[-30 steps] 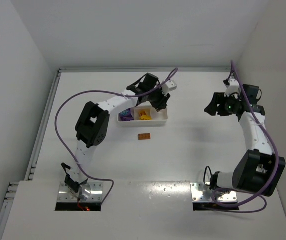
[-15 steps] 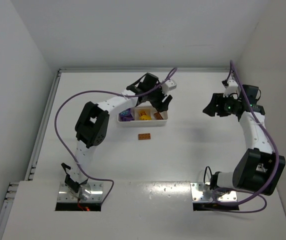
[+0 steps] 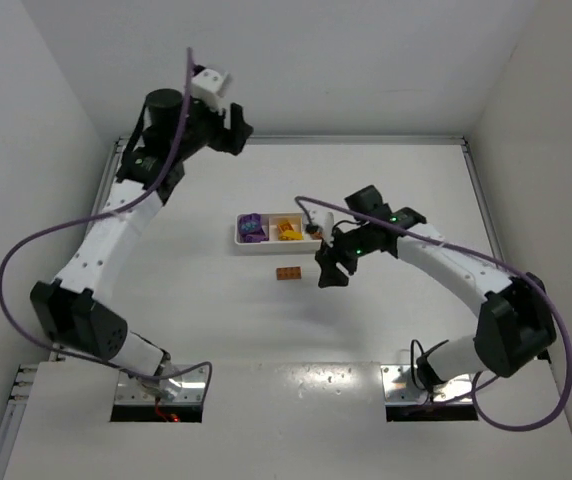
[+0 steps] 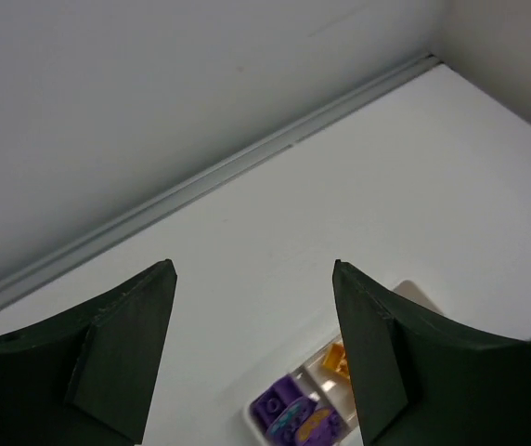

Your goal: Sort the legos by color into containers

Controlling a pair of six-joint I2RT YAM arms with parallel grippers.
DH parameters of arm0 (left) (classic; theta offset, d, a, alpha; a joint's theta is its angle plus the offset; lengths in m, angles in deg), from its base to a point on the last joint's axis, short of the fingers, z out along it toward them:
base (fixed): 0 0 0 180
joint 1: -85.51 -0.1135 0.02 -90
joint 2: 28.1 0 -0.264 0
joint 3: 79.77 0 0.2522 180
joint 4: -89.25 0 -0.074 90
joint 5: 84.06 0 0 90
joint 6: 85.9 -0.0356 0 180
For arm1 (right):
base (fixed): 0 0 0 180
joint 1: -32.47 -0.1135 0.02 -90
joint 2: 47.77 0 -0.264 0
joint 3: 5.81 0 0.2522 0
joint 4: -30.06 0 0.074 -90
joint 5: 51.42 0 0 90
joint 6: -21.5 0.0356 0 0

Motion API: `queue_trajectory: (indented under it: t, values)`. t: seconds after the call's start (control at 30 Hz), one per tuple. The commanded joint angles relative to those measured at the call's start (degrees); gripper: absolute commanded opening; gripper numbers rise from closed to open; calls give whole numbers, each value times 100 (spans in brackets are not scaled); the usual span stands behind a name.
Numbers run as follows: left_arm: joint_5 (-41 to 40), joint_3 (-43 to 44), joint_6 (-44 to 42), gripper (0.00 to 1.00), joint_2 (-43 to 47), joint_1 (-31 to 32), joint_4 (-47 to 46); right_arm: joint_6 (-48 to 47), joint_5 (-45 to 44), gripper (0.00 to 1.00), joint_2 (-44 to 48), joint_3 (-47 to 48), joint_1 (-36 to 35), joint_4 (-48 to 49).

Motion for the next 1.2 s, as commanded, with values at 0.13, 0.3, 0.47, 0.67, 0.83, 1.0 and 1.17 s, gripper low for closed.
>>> queue_trajectory:
  t: [0.13,0.3,0.47,0.67,0.83,1.0,1.17]
  values:
    - [-526,-1595,-60,75,1440,-785,312,-751,-760,57,-1154,536,-939,774]
    - [-527,-1992,-112,75,1898,-1049,373,-822,-901,57,-2067,1002,-992,1064]
    - [-527,-1992,-112,75,1898,-1102,426,-822,-1024,57,-2596,1336,-1098,1126]
    - [-474,-1869,-7,75,1626,-1102,426,-875,-1191,57,-2772,1337,-1265,1187]
    - [-474,-1869,-7,75,1626,-1102,426,-875,-1393,57,-2939,1337,-1379,1318]
    - [-474,-1869,-7,75,1626,-1102,426,-822,-1525,57,-3045,1337,-1379,1521]
    - [-474,-1869,-7,75,1573,-1102,426,-770,-1728,60,-3159,1390,-1432,1662]
